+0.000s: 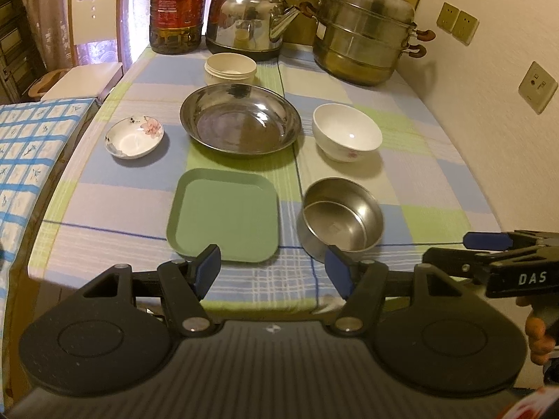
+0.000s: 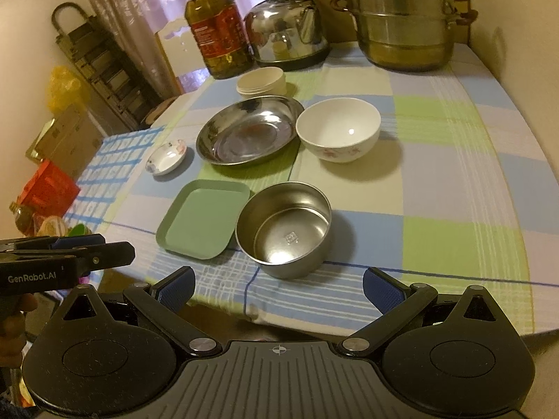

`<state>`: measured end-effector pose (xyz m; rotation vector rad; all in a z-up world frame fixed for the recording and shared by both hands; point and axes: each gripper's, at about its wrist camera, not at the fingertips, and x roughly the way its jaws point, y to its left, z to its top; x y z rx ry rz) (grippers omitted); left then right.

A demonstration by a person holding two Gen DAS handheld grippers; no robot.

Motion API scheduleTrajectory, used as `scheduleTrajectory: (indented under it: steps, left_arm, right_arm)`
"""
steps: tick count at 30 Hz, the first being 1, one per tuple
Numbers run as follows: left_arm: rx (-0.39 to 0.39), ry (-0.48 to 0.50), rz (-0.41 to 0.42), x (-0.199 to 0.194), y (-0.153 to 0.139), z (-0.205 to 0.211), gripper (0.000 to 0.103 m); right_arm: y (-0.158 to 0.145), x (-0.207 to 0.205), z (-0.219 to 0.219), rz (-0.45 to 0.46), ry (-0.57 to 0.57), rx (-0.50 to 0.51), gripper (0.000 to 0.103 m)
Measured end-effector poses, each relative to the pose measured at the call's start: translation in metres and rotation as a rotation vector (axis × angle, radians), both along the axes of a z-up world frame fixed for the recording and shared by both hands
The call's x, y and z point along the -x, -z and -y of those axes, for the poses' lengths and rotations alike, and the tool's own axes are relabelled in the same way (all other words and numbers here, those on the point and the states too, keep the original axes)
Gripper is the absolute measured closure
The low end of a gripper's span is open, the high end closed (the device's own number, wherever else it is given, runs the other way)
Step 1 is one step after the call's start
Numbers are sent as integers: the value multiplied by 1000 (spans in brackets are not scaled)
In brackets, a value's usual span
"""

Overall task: Organize plates and bowls
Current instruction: 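Move the right tool toward the green square plate and close on its rim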

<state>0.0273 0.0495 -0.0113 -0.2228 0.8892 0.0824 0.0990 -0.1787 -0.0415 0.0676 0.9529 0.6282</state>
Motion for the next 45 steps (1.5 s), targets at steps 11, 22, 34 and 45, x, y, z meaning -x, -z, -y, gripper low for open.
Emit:
scheduleTrajectory:
  steps: [11,22,34,45]
  left_arm:
    - [-15,99,-55,-40,18,-59,43]
    - [-11,291,-108,-88,41,-112,46]
    - [-27,543,-152,-134,70,-139,47]
    - [-52,619,-162,-159,103,-153,59]
  right_arm:
    - [13,-9,-36,-71,117,-22,8]
    - [27,-14,-89,-165,262,-8,16]
    - [48,-9,-129,-258,418,-31,36]
    - [80,-11,-150,-307,542,-13,55]
